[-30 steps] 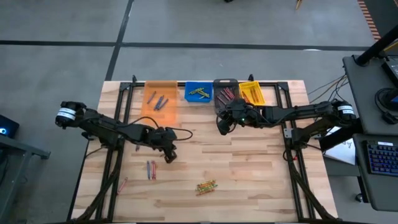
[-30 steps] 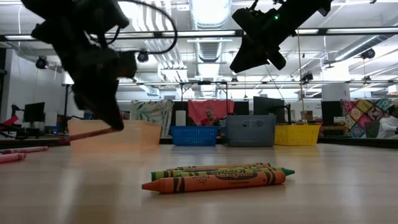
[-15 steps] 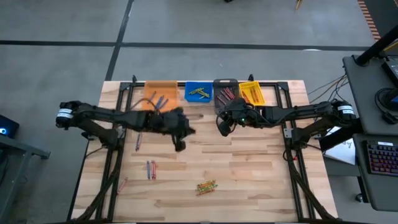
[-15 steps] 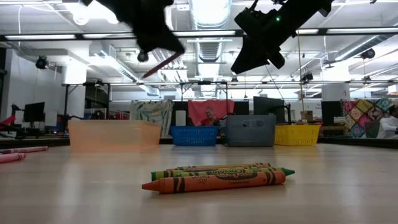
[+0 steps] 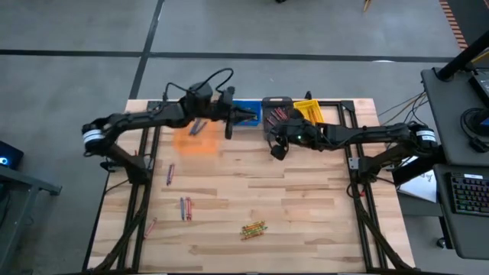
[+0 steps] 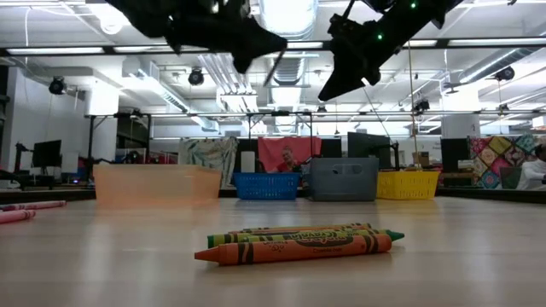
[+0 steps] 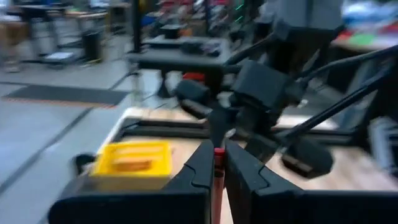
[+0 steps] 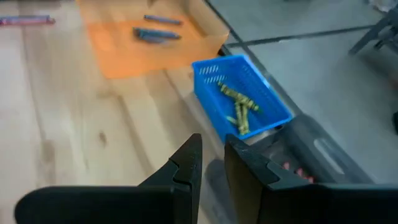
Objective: Sort crayons
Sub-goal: Put the red crayon into the black bin
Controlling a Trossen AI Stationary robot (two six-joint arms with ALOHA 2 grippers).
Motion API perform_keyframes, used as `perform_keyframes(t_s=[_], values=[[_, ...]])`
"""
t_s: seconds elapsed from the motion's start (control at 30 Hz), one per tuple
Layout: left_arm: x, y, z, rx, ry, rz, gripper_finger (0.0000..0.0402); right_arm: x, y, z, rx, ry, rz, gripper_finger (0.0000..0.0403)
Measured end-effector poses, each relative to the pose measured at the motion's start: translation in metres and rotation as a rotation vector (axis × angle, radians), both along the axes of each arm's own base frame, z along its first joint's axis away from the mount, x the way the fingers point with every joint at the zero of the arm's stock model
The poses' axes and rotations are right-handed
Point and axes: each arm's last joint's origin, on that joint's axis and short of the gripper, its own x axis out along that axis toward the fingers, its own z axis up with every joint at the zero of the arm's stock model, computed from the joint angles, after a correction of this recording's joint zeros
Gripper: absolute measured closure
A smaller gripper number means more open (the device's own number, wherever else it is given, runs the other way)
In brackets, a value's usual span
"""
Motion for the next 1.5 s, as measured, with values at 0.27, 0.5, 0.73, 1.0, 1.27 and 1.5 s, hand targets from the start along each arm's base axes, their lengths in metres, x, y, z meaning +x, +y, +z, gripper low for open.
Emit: perform_keyframes(t_s=[0.27,0.5,0.73,1.0,1.27,1.5], values=[[0.030,0.018,-0.032,-0.108,-0.068,-0.181,0.0402,0.004,-0.010,0.003,0.118,-0.128,0.230,0.0336],[0.026,0.015,-0.035,-0.105,-0.084,-0.190,0.0401,0.004,-0.008,0.002,0.156,-0.137,0.254,0.0289],[0.024,0.017,-0.023,-0.031,-0.190,-0.190,0.0401,0.004,-0.022,0.007,0.020,-0.250,0.262,0.0240],[0.026,0.014,-0.022,-0.024,-0.208,-0.173,0.0401,0.007,-0.026,0.014,-0.041,-0.398,0.344,0.0227],[0.026,0.012,-0.018,-0.020,-0.253,-0.175,0.0401,0.008,-0.026,0.020,-0.059,-0.450,0.367,0.0254],[0.026,0.012,-0.017,-0.016,-0.259,-0.176,0.0401,0.008,-0.028,0.022,-0.067,-0.477,0.353,0.0350]])
